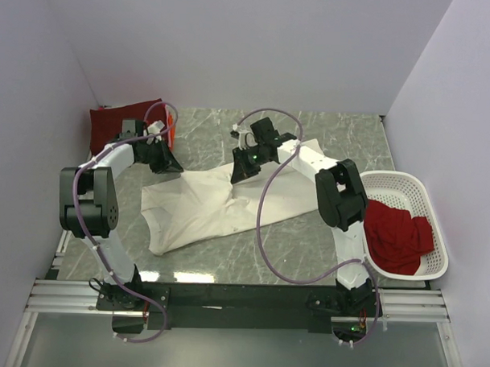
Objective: Fold and stack the t-shirts
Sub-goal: Fold the tshirt
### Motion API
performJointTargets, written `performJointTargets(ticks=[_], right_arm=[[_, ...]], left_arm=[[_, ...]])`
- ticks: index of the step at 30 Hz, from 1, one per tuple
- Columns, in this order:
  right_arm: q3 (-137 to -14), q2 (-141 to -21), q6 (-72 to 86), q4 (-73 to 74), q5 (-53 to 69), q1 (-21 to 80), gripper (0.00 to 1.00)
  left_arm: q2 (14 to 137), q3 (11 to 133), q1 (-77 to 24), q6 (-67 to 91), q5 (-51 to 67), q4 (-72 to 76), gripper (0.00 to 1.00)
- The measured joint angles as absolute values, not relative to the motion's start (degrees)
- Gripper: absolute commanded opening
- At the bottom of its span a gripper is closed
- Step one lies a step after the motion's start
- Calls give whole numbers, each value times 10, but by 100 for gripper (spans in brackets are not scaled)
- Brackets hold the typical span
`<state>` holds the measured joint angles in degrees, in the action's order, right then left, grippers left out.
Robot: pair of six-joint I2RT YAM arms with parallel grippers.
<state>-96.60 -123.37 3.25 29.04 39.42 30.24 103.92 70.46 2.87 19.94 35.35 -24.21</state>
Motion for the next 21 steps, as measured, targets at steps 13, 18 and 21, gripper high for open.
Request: performJointTargets(ticks=[13, 18, 21], right_arm=[[-946, -1180, -121, 327, 337, 301, 34], [-788, -990, -327, 343, 384, 300, 56], [-696, -871, -479, 365, 397, 300, 56]], left_arm=[[827, 630, 29, 241, 226, -243, 59], [668, 554, 28, 311, 224, -251, 55], [617, 483, 15, 347, 225, -287, 55]])
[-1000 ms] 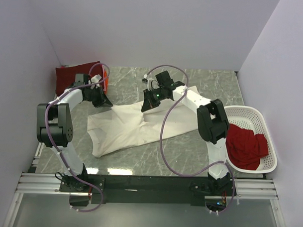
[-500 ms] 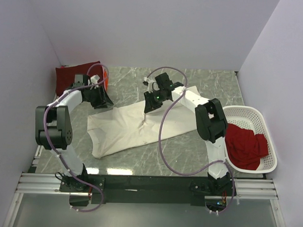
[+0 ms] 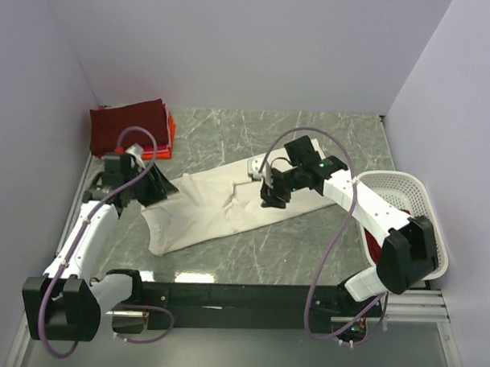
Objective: Fold and stack the t-shirts
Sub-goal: Fold the tshirt
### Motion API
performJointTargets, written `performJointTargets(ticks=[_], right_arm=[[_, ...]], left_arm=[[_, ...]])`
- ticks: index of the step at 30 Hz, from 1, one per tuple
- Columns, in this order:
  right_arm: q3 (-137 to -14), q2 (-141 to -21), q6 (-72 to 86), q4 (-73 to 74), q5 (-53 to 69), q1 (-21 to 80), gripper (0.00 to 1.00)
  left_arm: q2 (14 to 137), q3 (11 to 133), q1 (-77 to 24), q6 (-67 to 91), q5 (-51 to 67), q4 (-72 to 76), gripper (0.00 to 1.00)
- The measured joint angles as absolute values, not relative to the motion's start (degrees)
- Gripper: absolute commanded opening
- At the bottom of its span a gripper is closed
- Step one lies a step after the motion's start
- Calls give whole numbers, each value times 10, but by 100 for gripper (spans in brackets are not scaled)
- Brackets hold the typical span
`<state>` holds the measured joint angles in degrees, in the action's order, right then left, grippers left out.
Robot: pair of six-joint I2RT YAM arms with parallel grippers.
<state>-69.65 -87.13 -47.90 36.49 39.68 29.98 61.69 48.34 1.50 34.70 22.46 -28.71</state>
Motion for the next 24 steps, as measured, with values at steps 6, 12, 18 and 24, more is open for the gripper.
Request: performJointTargets(ticks=[6, 12, 18, 24], right_arm=[[-617, -844, -654, 417, 375, 301, 54], [-552, -842, -685, 428, 358, 300, 54], [-550, -824, -686, 420, 347, 300, 53], [-534, -792, -689, 415, 336, 289, 53]], left_arm=[[588, 401, -123, 415, 182, -382, 51], [559, 396, -180, 463, 76, -446, 50], [553, 397, -184, 490, -6, -495, 47], [596, 402, -190, 504, -47, -528, 45]])
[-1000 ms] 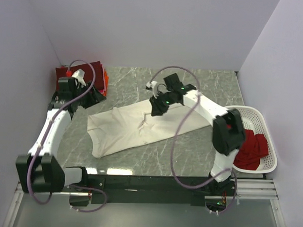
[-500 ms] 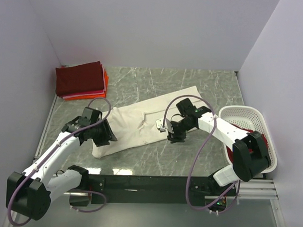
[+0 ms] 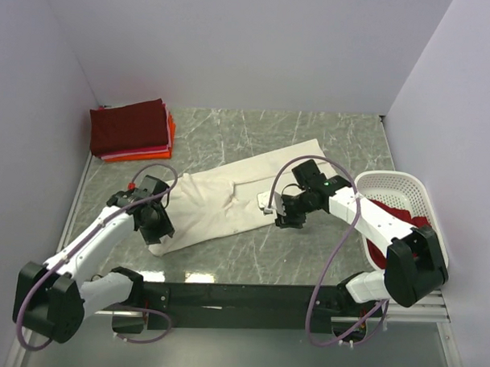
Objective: Fold and stack the t-shirts
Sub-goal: Fold the tshirt
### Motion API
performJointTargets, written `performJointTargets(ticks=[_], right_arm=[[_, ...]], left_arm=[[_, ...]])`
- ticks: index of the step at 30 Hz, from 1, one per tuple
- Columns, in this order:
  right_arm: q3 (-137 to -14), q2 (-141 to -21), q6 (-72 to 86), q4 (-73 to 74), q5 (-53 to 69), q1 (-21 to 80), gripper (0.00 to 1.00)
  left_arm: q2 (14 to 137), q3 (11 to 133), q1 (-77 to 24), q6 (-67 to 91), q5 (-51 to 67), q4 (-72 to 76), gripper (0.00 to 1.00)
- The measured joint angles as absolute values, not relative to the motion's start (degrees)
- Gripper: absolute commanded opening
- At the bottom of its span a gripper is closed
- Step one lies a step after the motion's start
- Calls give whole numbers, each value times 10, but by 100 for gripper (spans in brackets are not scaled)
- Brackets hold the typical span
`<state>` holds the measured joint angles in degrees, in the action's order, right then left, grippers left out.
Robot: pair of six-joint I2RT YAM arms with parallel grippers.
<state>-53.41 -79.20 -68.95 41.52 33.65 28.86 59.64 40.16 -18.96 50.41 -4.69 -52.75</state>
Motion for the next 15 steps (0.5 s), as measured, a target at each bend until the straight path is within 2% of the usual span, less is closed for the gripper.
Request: performJointTargets(ticks=[4, 10, 13, 15], right_arm=[[-532, -784, -690, 415, 338, 279, 52], [-532, -783, -691, 416, 341, 271, 52], [-532, -783, -696, 417, 341, 269, 52], [-532, -783, -701, 419, 340, 266, 52]], left_arm=[[643, 405, -191, 508, -64, -535, 43], [680, 412, -193, 514, -76, -537, 34], [698, 412, -199, 514, -74, -536, 28], [699, 412, -203, 514, -73, -537, 21]])
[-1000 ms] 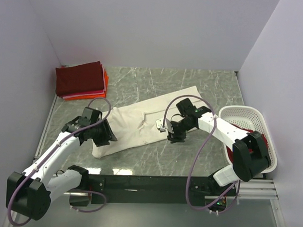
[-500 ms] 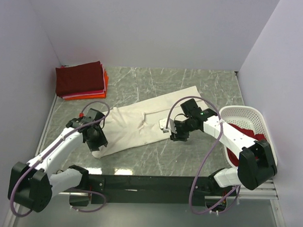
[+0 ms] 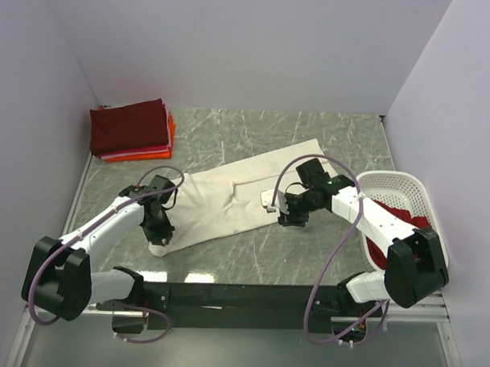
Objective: Fold and stack the t-shirts
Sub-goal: Fold the tshirt
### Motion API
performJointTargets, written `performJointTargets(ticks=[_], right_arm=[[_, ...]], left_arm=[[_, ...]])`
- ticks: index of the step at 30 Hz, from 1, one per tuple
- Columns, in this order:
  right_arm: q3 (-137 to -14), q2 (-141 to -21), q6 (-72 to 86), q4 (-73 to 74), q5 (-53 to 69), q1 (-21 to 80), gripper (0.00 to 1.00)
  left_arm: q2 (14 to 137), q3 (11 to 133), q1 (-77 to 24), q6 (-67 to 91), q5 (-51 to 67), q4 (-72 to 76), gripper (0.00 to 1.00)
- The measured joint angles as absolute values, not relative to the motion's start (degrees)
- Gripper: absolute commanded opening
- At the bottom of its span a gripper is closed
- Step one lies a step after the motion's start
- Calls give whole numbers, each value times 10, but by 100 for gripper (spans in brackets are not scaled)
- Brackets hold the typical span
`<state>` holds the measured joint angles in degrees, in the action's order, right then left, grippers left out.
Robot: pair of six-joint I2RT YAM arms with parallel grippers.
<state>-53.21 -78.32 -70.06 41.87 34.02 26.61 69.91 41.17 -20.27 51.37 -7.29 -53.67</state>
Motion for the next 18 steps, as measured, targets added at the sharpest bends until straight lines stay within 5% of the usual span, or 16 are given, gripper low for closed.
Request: performJointTargets(ticks=[5, 18], right_arm=[[-532, -783, -730, 426, 336, 249, 52], [-532, -858, -826, 409, 249, 236, 54]], left_arm=[[699, 412, -207, 514, -63, -542, 1], [635, 412, -207, 513, -48, -602, 1]])
